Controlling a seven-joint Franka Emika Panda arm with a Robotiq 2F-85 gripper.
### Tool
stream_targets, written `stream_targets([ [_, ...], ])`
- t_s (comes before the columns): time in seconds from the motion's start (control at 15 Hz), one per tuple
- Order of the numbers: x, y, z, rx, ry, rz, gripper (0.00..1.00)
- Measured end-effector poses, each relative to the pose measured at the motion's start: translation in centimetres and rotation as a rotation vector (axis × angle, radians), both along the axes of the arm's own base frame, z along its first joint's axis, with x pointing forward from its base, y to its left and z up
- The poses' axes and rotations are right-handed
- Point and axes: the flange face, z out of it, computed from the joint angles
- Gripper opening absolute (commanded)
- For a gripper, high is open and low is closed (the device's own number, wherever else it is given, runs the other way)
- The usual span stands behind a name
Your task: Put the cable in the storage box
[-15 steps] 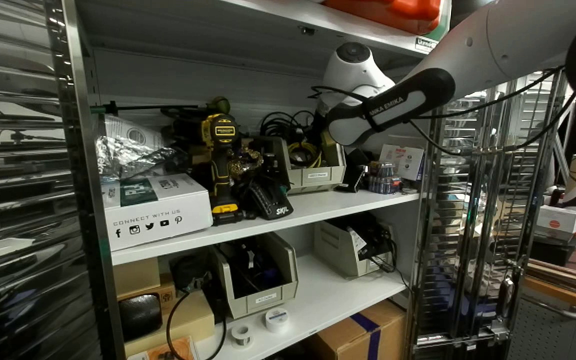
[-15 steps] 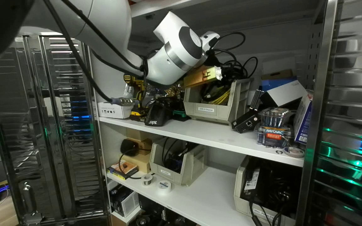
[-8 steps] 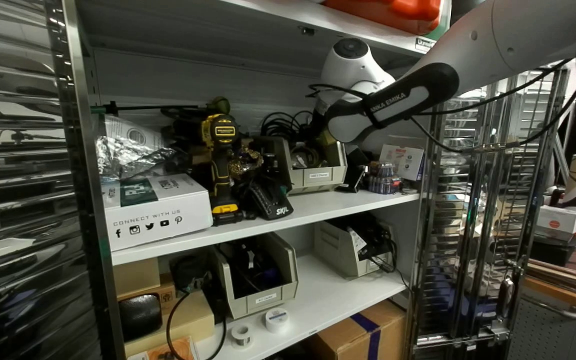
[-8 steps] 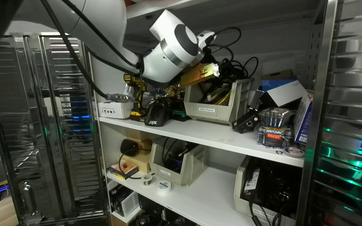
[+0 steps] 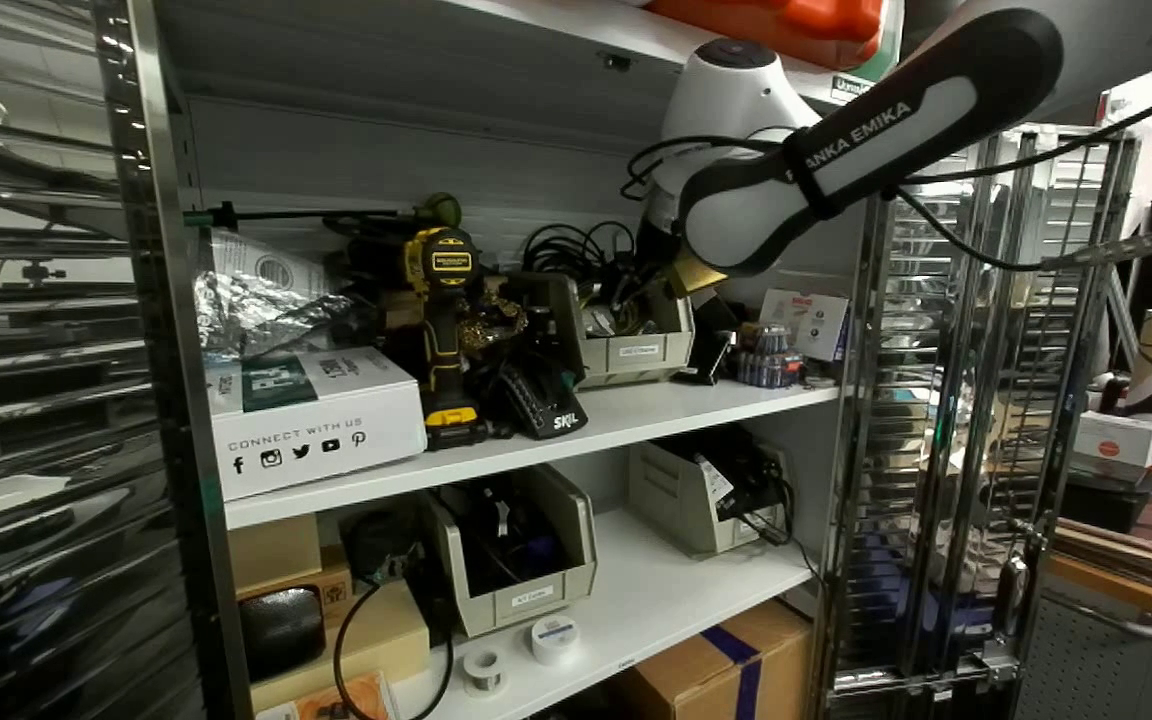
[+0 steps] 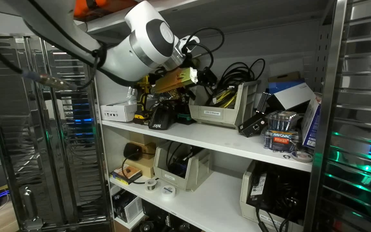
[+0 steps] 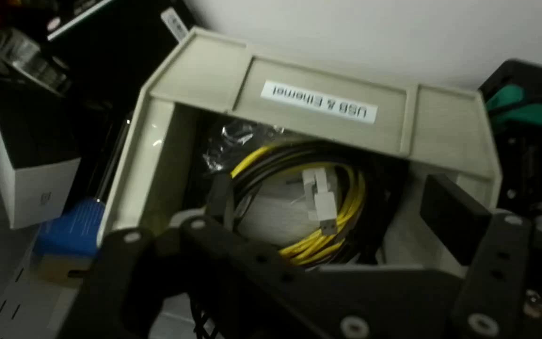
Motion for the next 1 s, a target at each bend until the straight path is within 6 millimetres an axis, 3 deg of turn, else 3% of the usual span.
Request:
stream_targets([
  [0.27,-5.8,-0.4,-2.5,-0.015,0.161,0.015,1.00],
  [0.47,-11.5,-0.6,-4.1,-0.049,0.360,0.004,1.00],
  [0.73,-19.8,-1.3,-3.1,-0.054,0.656,-0.035,1.00],
  [1.0,-27.0,-3.4,-0.4,-0.066,0.926,-0.027,1.00],
])
